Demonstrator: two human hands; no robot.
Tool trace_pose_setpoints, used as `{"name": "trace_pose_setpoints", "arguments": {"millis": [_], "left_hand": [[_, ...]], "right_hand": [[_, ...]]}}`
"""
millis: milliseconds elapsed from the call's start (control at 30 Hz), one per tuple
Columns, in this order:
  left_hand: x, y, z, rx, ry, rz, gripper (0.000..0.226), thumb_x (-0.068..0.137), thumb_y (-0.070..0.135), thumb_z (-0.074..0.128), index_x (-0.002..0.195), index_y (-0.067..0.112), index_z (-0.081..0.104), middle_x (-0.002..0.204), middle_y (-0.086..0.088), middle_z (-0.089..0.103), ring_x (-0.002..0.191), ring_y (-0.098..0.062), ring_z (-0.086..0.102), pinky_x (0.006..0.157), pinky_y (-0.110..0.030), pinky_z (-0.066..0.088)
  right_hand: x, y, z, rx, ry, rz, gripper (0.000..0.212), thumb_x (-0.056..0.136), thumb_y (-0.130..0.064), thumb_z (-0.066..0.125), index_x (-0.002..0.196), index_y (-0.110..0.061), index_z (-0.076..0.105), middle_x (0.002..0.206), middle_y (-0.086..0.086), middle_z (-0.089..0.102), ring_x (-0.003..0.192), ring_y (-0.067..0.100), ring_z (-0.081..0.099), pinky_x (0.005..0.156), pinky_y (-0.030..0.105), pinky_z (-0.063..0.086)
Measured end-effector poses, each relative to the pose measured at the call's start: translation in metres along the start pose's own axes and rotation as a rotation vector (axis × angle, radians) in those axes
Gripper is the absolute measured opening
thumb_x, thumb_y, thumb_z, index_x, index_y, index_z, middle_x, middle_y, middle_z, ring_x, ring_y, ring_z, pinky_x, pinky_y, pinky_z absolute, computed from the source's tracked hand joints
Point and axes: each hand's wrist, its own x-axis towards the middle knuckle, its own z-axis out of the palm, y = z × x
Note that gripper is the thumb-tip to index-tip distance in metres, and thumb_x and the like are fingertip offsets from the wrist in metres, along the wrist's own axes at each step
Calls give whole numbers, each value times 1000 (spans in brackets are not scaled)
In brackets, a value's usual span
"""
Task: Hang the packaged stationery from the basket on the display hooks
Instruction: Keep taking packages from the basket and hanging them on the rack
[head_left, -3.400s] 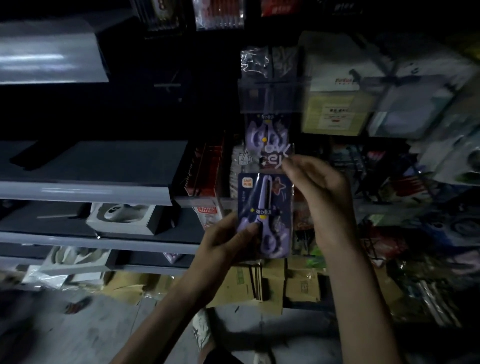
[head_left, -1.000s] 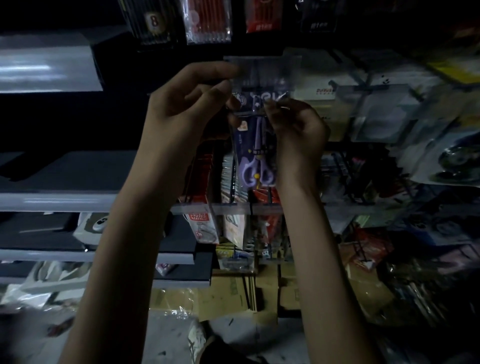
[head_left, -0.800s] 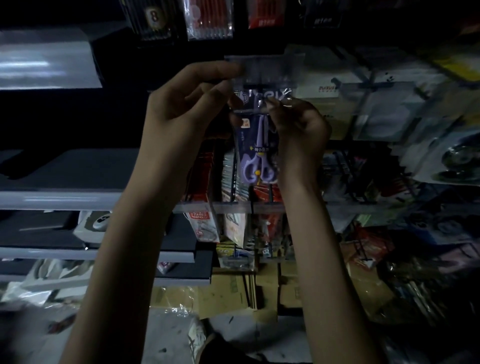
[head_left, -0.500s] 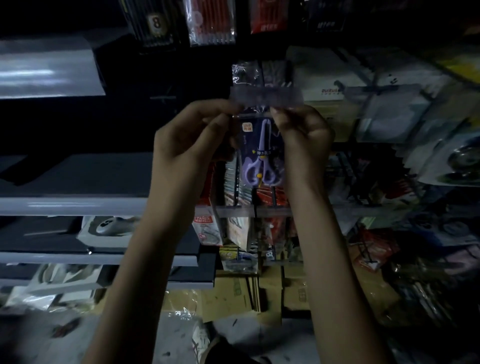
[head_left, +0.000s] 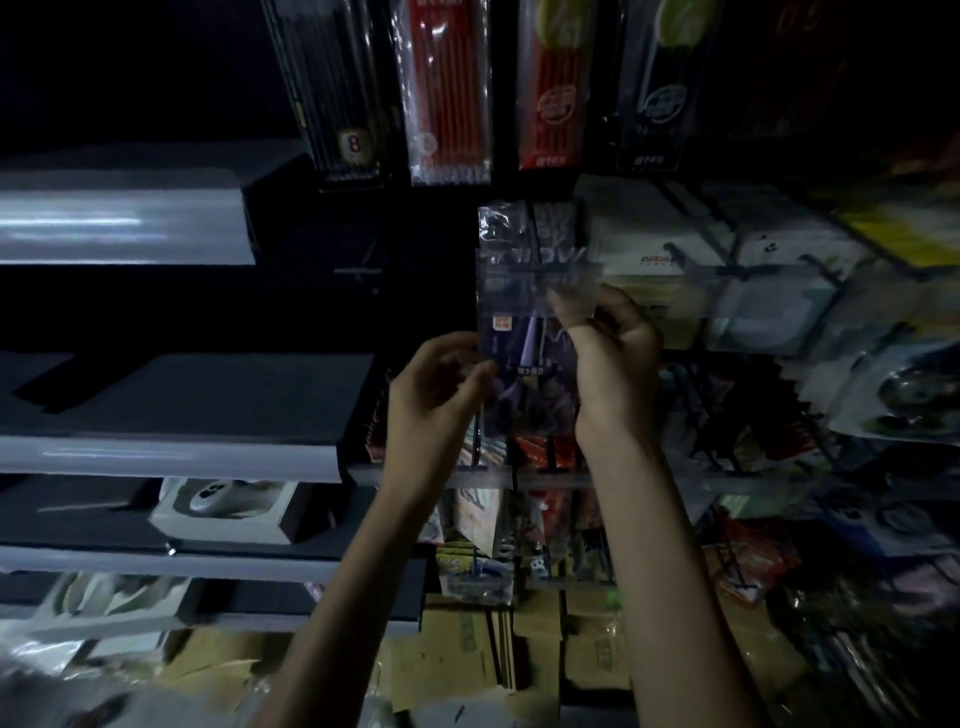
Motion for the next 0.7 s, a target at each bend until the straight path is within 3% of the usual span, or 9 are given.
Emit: {"name": "trace_pose_setpoints", "arguments": {"millis": [133, 233, 400, 700], "left_hand": [[2, -11, 3, -114, 37, -71, 16, 98, 8, 71, 107, 21, 75, 99, -10, 75, 88, -18, 72, 80, -35, 58], [3, -14, 5, -165, 66, -99, 15, 98, 8, 72, 106, 20, 76, 96, -8, 75, 90, -18, 70, 81, -36, 56], [0, -18, 6, -211, 92, -73, 14, 95, 4, 74, 103, 16, 72, 95, -7, 73, 91, -22, 70, 86, -42, 56], [-12, -29, 8, -145, 119, -38, 16, 93, 9, 77, 105, 18, 76, 102, 2, 80, 100, -14, 75, 84, -25, 58]], "right_hand": [[-2, -1, 0, -32, 18, -41, 12, 88, -10, 80, 99, -11, 75, 89, -5, 78, 86, 1, 72, 73, 16, 54], [-8, 2, -3, -190, 38, -129, 19, 90, -19, 80, 104, -7, 76, 92, -1, 77, 85, 1, 71, 71, 16, 51], [-39, 15, -19, -447, 76, -252, 32, 93, -24, 77, 124, -20, 70, 101, -11, 75, 92, 3, 71, 76, 20, 57], [-53, 30, -37, -533, 48, -235, 37, 95, -24, 74, 132, -25, 66, 109, -14, 71, 102, 0, 68, 84, 15, 54]]}}
